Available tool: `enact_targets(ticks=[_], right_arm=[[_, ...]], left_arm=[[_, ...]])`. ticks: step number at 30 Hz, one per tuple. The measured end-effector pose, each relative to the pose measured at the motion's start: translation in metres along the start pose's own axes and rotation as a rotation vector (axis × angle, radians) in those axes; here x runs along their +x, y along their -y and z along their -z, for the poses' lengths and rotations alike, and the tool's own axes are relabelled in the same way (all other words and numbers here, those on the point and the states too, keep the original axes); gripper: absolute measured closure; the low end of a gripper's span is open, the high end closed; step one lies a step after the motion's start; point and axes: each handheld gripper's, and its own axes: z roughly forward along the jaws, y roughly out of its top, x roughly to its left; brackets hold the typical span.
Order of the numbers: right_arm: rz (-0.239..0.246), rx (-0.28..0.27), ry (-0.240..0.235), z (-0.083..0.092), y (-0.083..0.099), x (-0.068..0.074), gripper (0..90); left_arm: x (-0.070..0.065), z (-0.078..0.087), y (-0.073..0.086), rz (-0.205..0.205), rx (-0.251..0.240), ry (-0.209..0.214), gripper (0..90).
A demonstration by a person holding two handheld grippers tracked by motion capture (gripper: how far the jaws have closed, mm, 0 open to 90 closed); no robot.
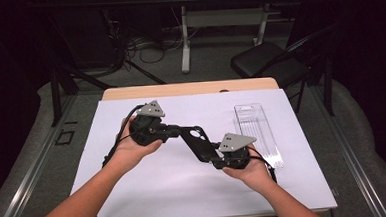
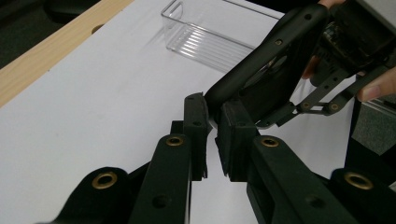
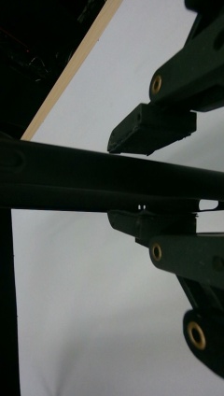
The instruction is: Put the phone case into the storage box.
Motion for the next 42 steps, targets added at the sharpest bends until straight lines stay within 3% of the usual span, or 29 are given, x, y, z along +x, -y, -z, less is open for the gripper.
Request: enact_targets(ticks=[7, 12, 15, 19, 29, 38, 42], right_arm=[[-0.013, -0.030, 0.019, 0.005, -0.003, -0.003, 53.6], [0.022, -0.055, 0.045, 0.010, -0.010, -0.001, 49.3], [0.026, -0.055, 0.067, 0.012, -0.014, 0.000, 46.6], [0.046, -0.041, 0.134, 0.015, -0.018, -0.001, 44.0], [-0.040, 0.067, 0.205, 0.015, -0.023, -0.009, 30.2], [-0.103, 0.104, 0.240, 0.012, -0.025, -0.012, 15.6], [-0.112, 0.096, 0.235, 0.012, -0.026, -0.012, 14.5]], left_arm=[[0.003, -0.004, -0.002, 0.039, 0.029, -0.030, 82.9], [0.008, -0.007, -0.003, 0.074, 0.056, -0.059, 82.9], [0.011, -0.009, -0.005, 0.098, 0.068, -0.078, 82.9], [0.014, -0.011, -0.008, 0.115, 0.091, -0.108, 82.9], [0.017, -0.022, -0.018, 0.148, 0.143, -0.185, 82.9], [0.015, -0.028, -0.025, 0.156, 0.171, -0.218, 82.8], [0.016, -0.031, -0.026, 0.157, 0.182, -0.230, 82.8]])
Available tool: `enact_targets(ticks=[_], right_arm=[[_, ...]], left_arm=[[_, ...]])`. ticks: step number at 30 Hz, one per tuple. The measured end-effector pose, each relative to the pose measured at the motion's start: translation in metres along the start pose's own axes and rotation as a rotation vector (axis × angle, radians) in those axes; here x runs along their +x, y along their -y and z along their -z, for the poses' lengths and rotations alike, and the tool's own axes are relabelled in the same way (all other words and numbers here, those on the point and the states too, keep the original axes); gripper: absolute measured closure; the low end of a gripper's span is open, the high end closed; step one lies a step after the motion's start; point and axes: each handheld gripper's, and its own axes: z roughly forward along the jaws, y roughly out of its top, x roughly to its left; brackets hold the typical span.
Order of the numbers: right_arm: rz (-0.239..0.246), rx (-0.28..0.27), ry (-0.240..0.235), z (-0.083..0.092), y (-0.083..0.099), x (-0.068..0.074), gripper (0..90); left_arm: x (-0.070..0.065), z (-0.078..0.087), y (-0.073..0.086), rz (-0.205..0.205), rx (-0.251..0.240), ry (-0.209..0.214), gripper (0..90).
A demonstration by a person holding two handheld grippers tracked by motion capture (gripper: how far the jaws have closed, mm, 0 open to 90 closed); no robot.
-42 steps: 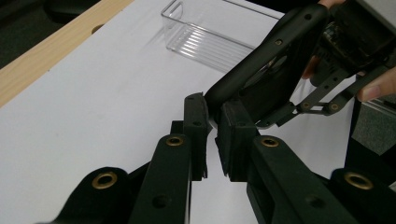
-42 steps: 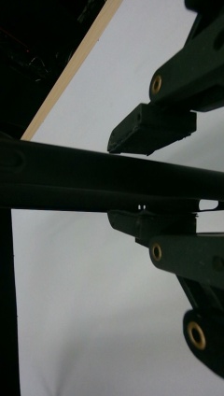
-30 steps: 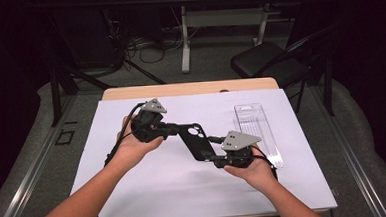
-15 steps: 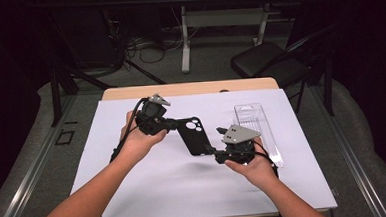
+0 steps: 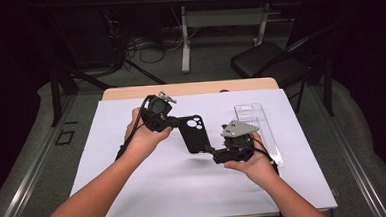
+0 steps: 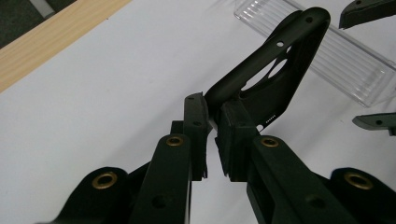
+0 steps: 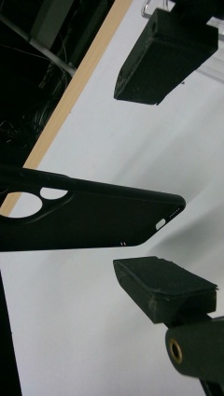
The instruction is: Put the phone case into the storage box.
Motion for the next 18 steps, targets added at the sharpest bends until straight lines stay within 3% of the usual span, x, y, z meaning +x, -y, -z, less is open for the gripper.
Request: enact_targets(ticks=[7, 18], right_arm=[[0.029, 0.005, 0.012, 0.0016, -0.0041, 0.0009, 14.7], [0.071, 0.001, 0.042, 0.0031, -0.0098, 0.0026, 28.0]], left_arm=[[-0.0007, -0.0018, -0.0028, 0.003, 0.012, -0.012, 82.9], [-0.0013, -0.0033, -0.0045, 0.011, 0.017, -0.009, 82.8]])
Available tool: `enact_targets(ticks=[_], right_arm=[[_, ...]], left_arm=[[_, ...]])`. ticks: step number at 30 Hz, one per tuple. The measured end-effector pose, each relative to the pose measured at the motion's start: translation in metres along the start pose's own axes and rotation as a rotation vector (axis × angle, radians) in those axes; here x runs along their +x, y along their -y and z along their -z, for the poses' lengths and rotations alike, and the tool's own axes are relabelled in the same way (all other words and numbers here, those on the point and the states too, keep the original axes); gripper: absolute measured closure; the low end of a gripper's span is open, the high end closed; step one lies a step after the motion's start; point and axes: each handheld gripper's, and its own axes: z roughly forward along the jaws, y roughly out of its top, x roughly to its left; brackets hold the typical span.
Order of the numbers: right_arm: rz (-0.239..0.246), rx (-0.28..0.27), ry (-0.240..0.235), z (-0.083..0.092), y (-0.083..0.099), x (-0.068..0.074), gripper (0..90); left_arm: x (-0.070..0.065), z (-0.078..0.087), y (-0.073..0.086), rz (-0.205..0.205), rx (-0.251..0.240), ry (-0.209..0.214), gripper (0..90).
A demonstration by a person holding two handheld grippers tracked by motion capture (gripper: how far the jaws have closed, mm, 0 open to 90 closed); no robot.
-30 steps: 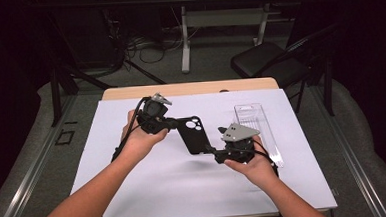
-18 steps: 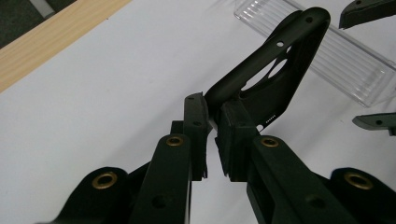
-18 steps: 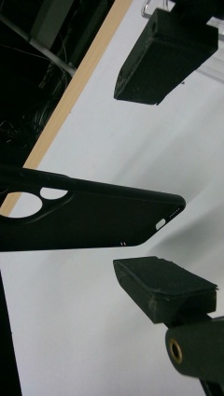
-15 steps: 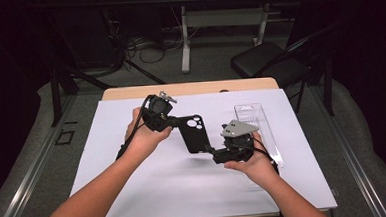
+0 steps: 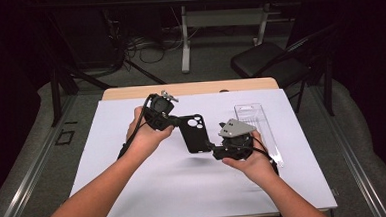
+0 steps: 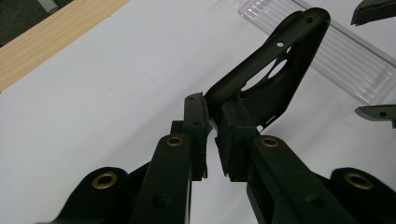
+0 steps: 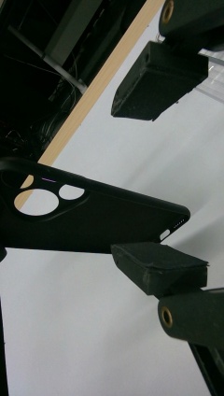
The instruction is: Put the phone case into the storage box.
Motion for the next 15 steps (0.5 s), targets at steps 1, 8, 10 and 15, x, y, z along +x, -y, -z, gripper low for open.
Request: enact_targets(ticks=[1, 8, 10, 15], right_arm=[[0.003, 0.002, 0.000, 0.0000, -0.0003, -0.0001, 29.7], [0.026, 0.010, 0.003, -0.0008, -0.0017, 0.0001, 37.2], [0.034, 0.008, 0.007, -0.0008, -0.0023, 0.0001, 38.1], [0.044, -0.002, 0.009, -0.0001, -0.0056, -0.0006, 40.5]], left_arm=[[0.0000, -0.0001, 0.0000, 0.000, 0.000, 0.000, 82.8], [-0.0002, -0.0018, -0.0003, -0.001, 0.011, -0.004, 82.9], [-0.0006, -0.0021, -0.0002, -0.002, 0.013, -0.006, 82.9], [-0.0011, -0.0013, -0.0003, -0.003, 0.013, -0.006, 82.9]])
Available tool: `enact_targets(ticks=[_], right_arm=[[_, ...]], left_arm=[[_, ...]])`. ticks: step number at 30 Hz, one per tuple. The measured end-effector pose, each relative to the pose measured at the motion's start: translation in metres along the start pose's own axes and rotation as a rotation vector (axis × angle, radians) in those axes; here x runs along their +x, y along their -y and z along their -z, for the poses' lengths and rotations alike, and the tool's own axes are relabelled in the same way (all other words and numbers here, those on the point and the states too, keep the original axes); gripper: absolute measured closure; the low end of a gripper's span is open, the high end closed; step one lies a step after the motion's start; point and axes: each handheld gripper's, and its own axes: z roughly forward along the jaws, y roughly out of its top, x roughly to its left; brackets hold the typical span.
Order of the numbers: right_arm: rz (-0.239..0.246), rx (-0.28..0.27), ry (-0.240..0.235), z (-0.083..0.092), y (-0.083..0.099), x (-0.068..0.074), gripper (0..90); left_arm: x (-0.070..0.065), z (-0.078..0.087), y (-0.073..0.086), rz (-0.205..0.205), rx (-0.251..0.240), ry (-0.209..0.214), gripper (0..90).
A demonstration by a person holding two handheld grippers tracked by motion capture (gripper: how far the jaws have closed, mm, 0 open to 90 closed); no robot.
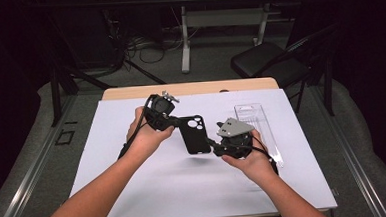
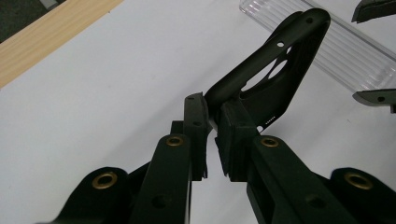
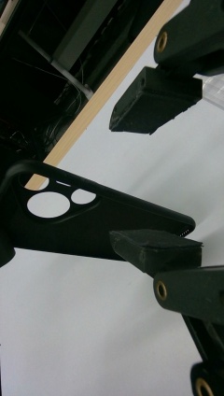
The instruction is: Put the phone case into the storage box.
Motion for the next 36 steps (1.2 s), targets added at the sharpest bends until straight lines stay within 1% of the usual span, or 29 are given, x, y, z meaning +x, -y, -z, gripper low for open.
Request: enact_targets(ticks=[5, 8, 10, 13, 17, 20, 22, 24, 27, 29, 33, 36], right_arm=[[0.003, 0.020, 0.014, 0.000, -0.008, -0.001, 43.6], [0.012, 0.016, 0.024, -0.001, -0.013, 0.000, 44.4], [0.014, 0.007, 0.016, -0.002, -0.016, 0.000, 46.0], [0.016, 0.011, 0.024, -0.003, -0.020, 0.000, 47.1], [-0.019, 0.007, 0.012, -0.003, -0.023, -0.001, 47.7], [-0.031, 0.011, 0.022, -0.002, -0.027, -0.003, 48.9], [-0.031, 0.019, 0.040, -0.002, -0.029, -0.004, 49.4], [-0.033, 0.025, 0.043, -0.002, -0.031, -0.005, 52.1], [-0.025, 0.034, 0.025, -0.002, -0.032, -0.004, 56.1], [-0.022, 0.043, 0.028, -0.003, -0.032, -0.003, 59.1], [-0.035, 0.058, 0.027, -0.005, -0.032, -0.002, 63.6], [-0.044, 0.058, 0.029, -0.005, -0.034, -0.003, 66.3]], left_arm=[[-0.001, 0.000, -0.001, 0.002, -0.001, -0.001, 82.9], [-0.002, 0.000, -0.001, 0.000, 0.000, 0.001, 82.9], [-0.003, -0.001, -0.002, -0.004, 0.003, 0.000, 82.9], [-0.004, -0.001, -0.002, -0.004, 0.001, 0.001, 82.9], [-0.004, -0.001, -0.003, -0.001, 0.000, -0.001, 82.9], [-0.004, -0.001, -0.003, 0.001, 0.002, -0.001, 82.9], [-0.005, -0.001, -0.003, 0.000, 0.002, -0.001, 82.9], [-0.005, -0.001, -0.004, -0.001, 0.003, -0.002, 82.9], [-0.006, -0.001, -0.005, -0.007, 0.002, -0.001, 82.9], [-0.007, -0.002, -0.005, -0.009, 0.004, 0.000, 82.9], [-0.009, -0.003, -0.006, -0.012, 0.007, -0.001, 82.9], [-0.010, -0.004, -0.006, -0.016, 0.008, 0.001, 82.9]])
